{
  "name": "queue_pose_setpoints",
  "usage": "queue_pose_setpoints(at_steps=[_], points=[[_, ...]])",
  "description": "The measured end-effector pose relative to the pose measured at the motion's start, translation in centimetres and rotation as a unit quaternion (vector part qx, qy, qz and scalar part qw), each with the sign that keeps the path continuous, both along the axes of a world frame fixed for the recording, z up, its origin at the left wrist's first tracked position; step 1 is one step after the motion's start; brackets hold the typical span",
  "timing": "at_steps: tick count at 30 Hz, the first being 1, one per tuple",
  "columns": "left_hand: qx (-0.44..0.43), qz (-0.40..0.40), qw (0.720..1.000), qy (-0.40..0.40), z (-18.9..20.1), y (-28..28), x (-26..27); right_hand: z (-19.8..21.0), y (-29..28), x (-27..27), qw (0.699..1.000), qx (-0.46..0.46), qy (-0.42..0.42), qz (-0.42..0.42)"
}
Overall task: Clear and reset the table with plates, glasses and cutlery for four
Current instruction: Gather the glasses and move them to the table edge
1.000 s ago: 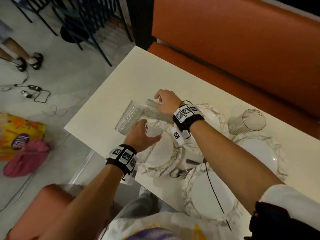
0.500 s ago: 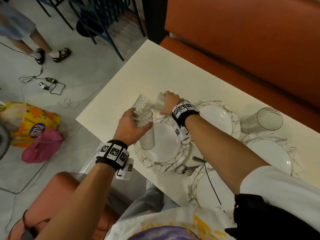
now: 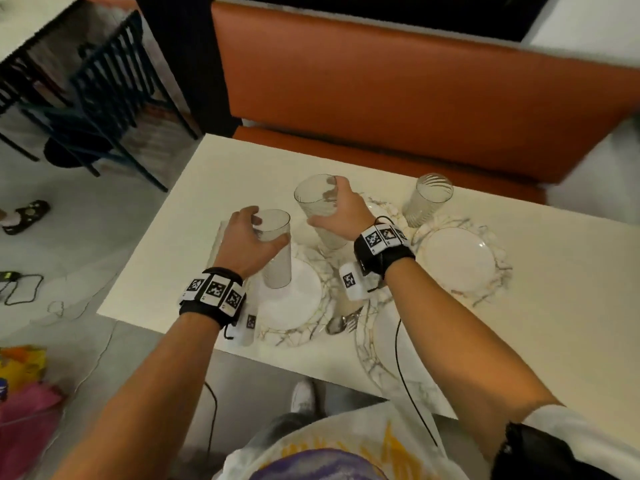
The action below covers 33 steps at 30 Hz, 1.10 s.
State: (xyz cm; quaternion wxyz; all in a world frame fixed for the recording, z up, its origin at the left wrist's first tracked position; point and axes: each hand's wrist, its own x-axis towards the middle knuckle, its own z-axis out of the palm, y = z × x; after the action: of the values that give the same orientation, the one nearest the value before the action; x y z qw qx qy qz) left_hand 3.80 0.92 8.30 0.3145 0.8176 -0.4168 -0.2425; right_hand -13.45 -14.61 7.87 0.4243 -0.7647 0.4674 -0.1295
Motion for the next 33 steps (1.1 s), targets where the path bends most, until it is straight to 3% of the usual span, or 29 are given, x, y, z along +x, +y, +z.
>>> queue_pose_setpoints(at_steps=[3, 8, 20, 29, 30, 33], points=[[-0.011, -0.058, 0.998, 0.01, 0.4, -1.3, -2.8, 1.1, 2.4, -5.7, 0.995, 0.008, -0.055, -0.081], [-0.016, -0.156, 0.987, 0.026, 1.2, -4.1, -10.1, 1.7, 5.8, -15.7, 0.977, -0.015, -0.078, -0.196], [0.004, -0.345, 0.936, 0.07, 0.9, -12.8, -35.0, -0.9, 6.4, -41.0, 0.89, -0.067, -0.042, -0.448], [0.059, -0.384, 0.921, 0.032, -2.4, -21.0, -51.1, -4.6, 0.0, -54.9, 0.863, -0.04, -0.017, -0.503], [0.068, -0.378, 0.923, 0.029, -3.3, -23.6, -54.8, -5.6, -2.7, -58.5, 0.86, -0.028, -0.006, -0.509], [0.067, -0.387, 0.92, 0.005, -3.3, -24.6, -56.7, -6.3, -3.7, -60.0, 0.86, -0.047, 0.002, -0.508]])
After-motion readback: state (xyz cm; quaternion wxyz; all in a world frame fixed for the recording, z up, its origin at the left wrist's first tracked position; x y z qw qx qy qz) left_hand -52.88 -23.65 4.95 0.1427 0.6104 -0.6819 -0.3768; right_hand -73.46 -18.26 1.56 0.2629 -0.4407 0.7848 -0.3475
